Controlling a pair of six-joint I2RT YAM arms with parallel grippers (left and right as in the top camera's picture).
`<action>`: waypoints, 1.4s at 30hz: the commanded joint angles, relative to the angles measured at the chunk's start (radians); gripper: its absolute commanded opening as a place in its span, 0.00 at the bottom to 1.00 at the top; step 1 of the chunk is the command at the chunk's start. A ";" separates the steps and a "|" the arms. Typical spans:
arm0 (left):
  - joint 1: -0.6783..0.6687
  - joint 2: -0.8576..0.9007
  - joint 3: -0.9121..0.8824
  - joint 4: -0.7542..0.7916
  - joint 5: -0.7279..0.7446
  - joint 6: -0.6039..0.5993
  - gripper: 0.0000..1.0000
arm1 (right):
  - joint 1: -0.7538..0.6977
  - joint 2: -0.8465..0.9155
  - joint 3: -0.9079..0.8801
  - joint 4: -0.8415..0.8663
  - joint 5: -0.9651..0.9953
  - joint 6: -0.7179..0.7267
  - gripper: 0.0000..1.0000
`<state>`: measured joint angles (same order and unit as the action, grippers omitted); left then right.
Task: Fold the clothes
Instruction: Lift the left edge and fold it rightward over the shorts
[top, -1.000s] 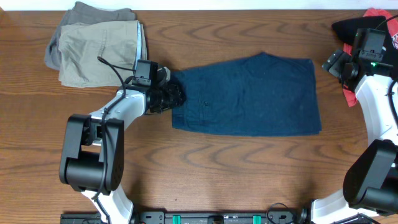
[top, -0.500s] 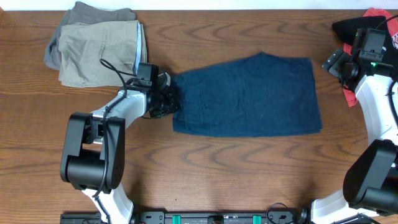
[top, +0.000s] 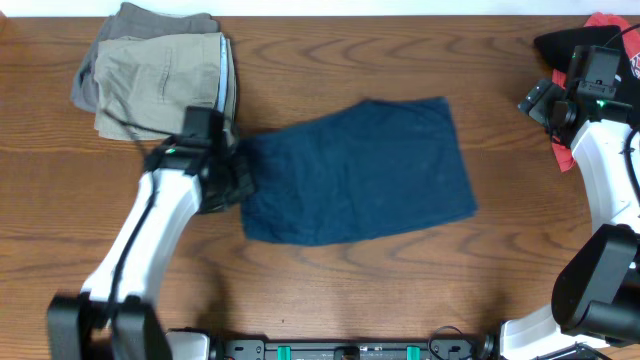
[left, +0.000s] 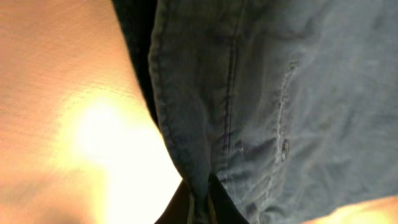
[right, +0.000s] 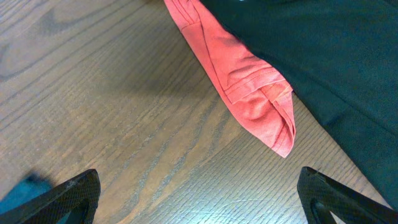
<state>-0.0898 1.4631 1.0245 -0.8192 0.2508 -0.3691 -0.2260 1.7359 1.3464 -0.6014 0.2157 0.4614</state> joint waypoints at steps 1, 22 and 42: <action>0.037 -0.080 0.076 -0.104 -0.085 0.014 0.06 | -0.002 -0.010 0.011 0.003 0.013 -0.014 0.99; -0.075 -0.071 0.543 -0.554 -0.180 0.060 0.06 | -0.002 -0.010 0.011 0.003 0.013 -0.014 0.99; -0.227 0.188 0.529 -0.374 -0.090 0.000 0.06 | -0.002 -0.010 0.011 0.003 0.013 -0.014 0.99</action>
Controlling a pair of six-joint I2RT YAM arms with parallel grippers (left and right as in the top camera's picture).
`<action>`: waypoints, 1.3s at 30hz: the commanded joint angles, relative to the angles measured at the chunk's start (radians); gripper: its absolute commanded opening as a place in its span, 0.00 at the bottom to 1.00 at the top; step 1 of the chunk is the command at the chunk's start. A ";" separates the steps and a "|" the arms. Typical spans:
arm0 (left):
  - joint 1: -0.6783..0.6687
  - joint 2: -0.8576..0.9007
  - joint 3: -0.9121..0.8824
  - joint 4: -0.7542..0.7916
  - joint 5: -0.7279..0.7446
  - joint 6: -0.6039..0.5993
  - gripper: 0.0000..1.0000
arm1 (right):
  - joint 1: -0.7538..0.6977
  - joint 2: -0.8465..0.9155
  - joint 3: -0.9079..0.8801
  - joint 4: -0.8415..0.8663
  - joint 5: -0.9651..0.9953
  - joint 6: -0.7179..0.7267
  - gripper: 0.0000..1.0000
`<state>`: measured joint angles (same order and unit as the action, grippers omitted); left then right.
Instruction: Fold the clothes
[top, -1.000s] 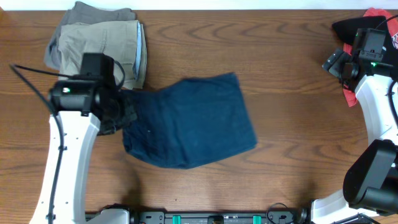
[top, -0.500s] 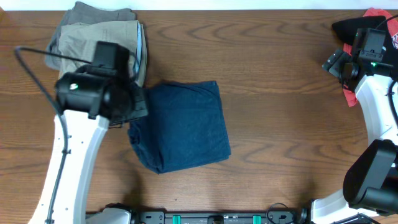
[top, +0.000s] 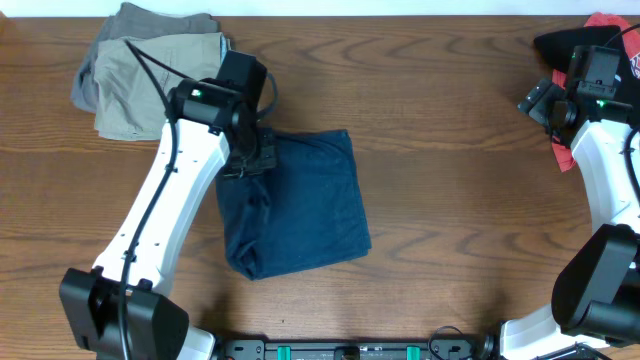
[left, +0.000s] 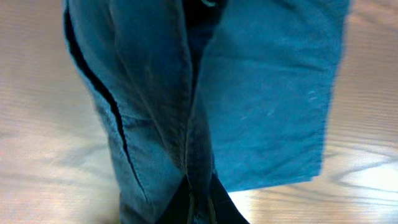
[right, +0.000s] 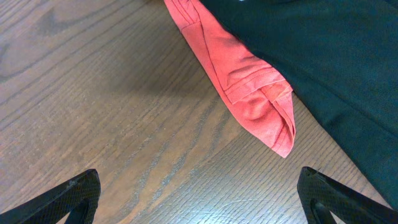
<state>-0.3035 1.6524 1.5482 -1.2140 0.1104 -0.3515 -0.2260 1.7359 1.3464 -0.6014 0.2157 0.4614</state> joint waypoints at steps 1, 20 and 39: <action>-0.018 -0.001 0.005 0.035 0.068 -0.017 0.06 | -0.002 -0.010 0.011 0.003 0.013 -0.014 0.99; -0.147 0.003 -0.073 0.187 0.137 -0.052 0.06 | -0.002 -0.010 0.011 0.003 0.013 -0.014 0.99; -0.210 0.004 -0.153 0.337 0.319 -0.111 0.06 | -0.002 -0.010 0.011 0.003 0.012 -0.014 0.99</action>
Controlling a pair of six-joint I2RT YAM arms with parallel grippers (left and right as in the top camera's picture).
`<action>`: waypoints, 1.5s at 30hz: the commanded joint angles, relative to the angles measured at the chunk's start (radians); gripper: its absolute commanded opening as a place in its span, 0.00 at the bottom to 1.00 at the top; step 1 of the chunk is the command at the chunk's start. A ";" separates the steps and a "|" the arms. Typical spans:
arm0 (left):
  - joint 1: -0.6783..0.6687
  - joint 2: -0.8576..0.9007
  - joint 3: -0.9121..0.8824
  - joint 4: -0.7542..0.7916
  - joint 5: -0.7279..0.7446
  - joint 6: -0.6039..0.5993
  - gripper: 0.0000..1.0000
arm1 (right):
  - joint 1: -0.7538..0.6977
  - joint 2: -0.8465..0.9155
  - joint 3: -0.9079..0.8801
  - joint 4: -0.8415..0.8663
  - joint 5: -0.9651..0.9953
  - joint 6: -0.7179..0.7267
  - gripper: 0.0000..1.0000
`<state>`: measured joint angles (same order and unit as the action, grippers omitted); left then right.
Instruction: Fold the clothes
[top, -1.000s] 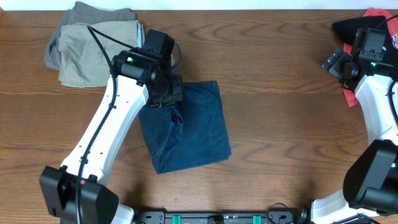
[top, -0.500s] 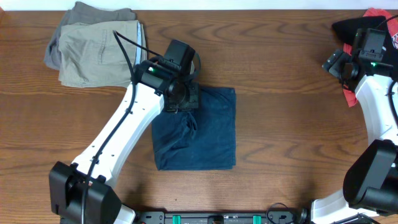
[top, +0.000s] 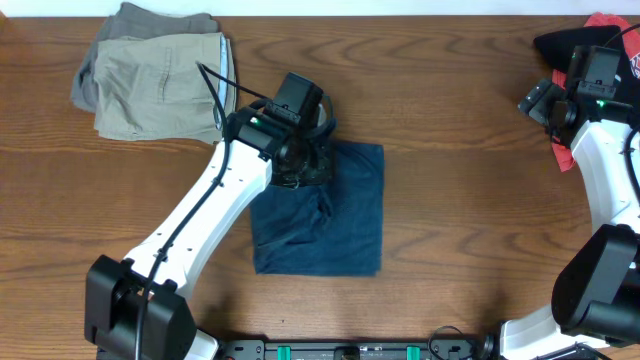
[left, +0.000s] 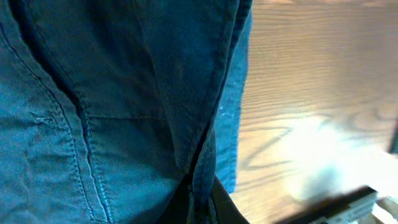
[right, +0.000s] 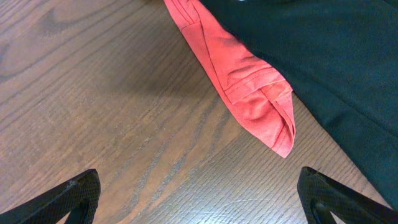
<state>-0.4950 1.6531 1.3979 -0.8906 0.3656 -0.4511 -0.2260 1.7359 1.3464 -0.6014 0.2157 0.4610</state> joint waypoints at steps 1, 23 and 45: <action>-0.024 0.003 -0.003 0.019 0.063 -0.011 0.06 | -0.002 -0.010 0.011 0.003 0.013 -0.013 0.99; -0.147 0.140 -0.003 0.102 0.106 -0.071 0.06 | -0.002 -0.010 0.011 0.003 0.013 -0.013 0.99; -0.229 0.140 -0.003 0.129 0.106 -0.079 0.11 | -0.002 -0.010 0.011 0.003 0.013 -0.013 0.99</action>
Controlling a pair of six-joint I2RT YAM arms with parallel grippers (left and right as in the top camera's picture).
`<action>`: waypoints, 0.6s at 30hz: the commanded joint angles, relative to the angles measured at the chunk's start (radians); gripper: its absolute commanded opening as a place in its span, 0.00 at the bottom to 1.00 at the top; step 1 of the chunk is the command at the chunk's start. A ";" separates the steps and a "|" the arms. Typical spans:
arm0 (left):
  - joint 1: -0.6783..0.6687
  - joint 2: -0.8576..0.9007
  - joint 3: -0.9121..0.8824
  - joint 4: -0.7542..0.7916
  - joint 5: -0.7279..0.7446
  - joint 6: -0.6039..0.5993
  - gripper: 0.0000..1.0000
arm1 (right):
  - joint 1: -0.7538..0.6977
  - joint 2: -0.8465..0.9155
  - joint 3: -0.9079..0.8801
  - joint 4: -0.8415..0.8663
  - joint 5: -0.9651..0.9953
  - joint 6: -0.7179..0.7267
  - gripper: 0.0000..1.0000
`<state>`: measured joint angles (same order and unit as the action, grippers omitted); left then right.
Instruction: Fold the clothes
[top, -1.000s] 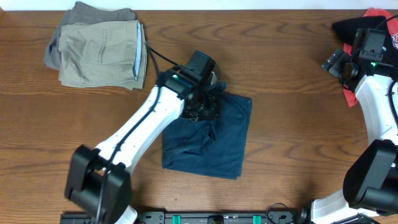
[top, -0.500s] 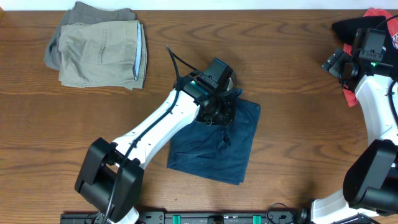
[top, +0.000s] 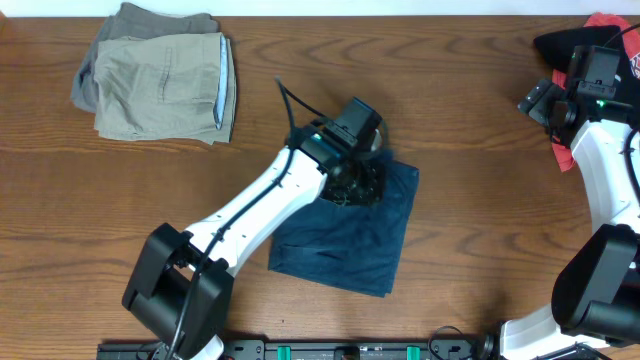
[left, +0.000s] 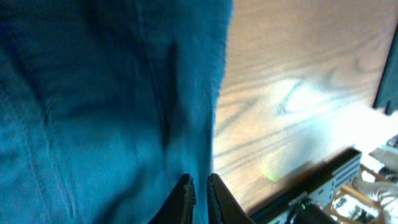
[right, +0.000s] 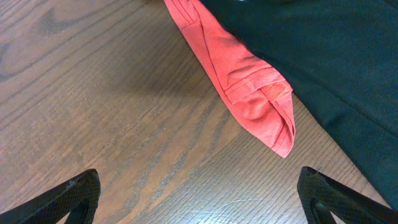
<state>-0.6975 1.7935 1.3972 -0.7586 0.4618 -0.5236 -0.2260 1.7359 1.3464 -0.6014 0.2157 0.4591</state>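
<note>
A dark blue garment (top: 345, 245) lies folded over in the middle of the table, tilted a little. My left gripper (top: 360, 185) is at its upper right corner. In the left wrist view the blue cloth (left: 112, 93) fills the left side, and the left gripper (left: 200, 183) has its fingers nearly together with blue cloth between them. Far to the right, my right gripper (right: 199, 193) hangs wide open over bare wood, holding nothing. Beside it lie a red cloth (right: 242, 81) and a dark cloth (right: 323, 56).
A pile of folded khaki and grey clothes (top: 160, 75) sits at the far left of the wooden table (top: 480, 250). The red cloth (top: 565, 155) and the dark cloth (top: 560, 45) lie at the far right edge under the right arm.
My left gripper has moved right and slightly down with the blue garment's edge. The garment now lies further right and tilted. The right arm has not moved.
The blue garment first lay spread wide, with my left gripper shut on its left edge. That edge then lay carried over to the right, halving the garment. Gripper and garment have since stood further right at each moment. The right gripper stayed open and still.
</note>
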 joint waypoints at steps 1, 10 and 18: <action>-0.036 0.000 -0.002 -0.003 0.010 -0.006 0.11 | -0.002 -0.010 0.011 0.003 0.013 -0.011 0.99; -0.084 0.000 -0.002 -0.003 -0.003 -0.005 0.11 | -0.002 -0.010 0.011 0.003 0.013 -0.011 0.99; -0.037 0.000 -0.002 -0.021 -0.145 -0.002 0.40 | -0.002 -0.010 0.011 0.003 0.013 -0.011 0.99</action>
<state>-0.7528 1.7935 1.3972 -0.7773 0.3798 -0.5232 -0.2260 1.7359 1.3464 -0.6010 0.2157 0.4591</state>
